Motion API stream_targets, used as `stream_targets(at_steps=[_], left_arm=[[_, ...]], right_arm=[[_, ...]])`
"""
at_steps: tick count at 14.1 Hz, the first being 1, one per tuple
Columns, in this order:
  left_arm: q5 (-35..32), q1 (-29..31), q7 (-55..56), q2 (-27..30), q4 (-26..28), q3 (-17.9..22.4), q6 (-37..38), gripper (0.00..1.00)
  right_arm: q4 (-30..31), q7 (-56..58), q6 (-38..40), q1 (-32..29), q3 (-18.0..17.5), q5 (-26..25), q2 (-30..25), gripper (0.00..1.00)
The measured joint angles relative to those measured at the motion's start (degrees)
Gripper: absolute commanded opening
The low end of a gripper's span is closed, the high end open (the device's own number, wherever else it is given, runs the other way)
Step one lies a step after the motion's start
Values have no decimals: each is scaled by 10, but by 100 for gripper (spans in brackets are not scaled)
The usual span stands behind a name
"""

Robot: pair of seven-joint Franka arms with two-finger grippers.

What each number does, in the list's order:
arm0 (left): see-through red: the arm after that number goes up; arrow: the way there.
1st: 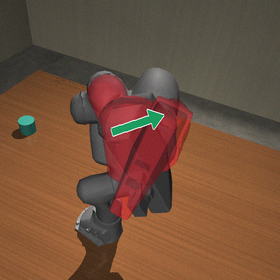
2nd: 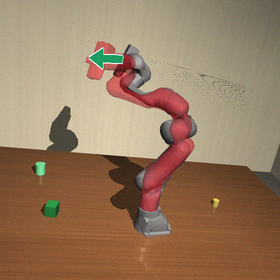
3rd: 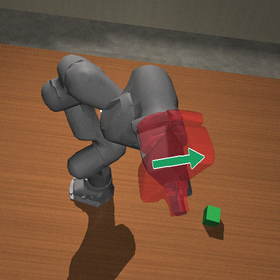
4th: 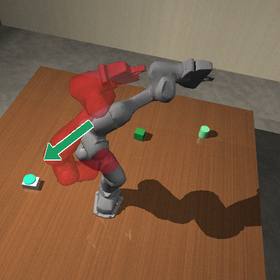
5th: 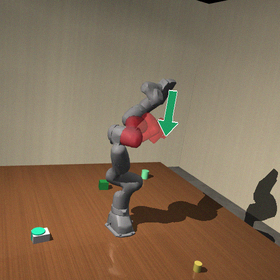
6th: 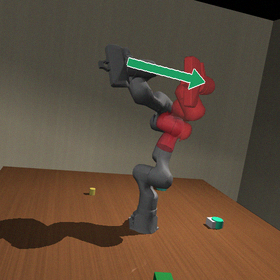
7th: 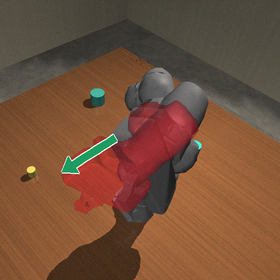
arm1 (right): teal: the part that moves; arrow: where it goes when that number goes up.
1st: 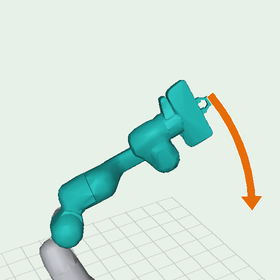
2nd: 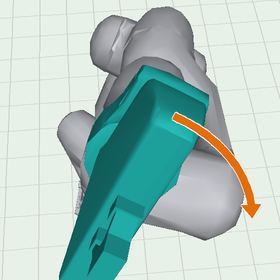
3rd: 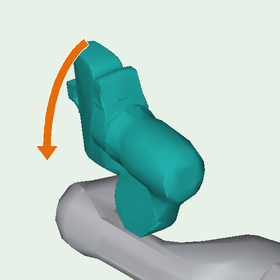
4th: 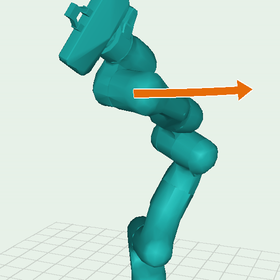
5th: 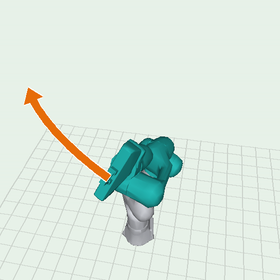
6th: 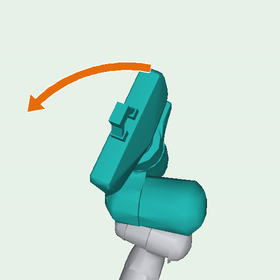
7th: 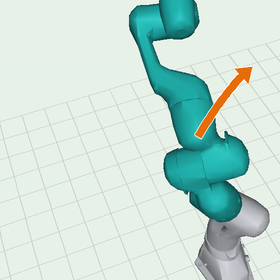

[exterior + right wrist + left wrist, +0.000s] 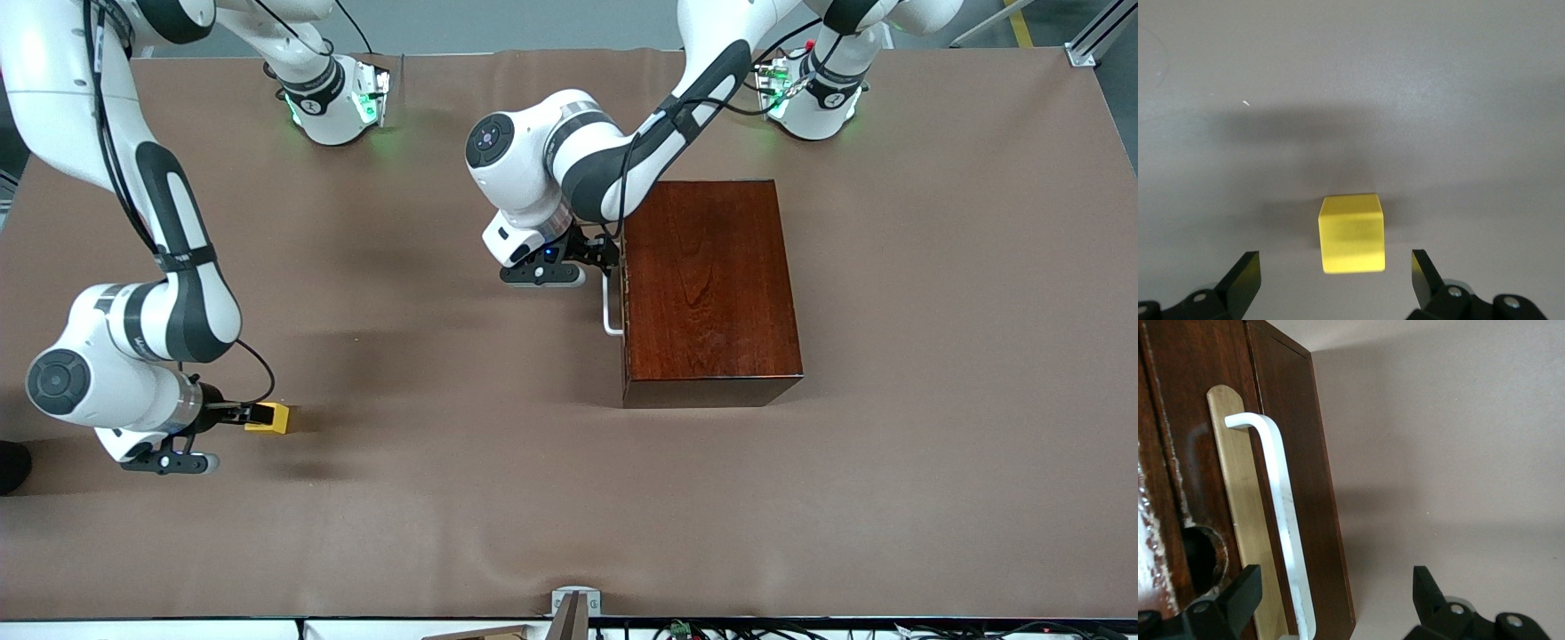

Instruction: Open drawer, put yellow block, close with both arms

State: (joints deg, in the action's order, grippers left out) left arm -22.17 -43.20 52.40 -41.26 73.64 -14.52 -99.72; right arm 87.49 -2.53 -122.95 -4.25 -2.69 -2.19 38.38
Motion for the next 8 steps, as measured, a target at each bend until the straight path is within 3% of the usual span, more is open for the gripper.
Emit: stream_targets(at_steps=[8], left_arm=[[-7,1,-17,-22,0,2,-7,100]], right_arm=[[12,-26,-48,6,-1,-7,33,100]])
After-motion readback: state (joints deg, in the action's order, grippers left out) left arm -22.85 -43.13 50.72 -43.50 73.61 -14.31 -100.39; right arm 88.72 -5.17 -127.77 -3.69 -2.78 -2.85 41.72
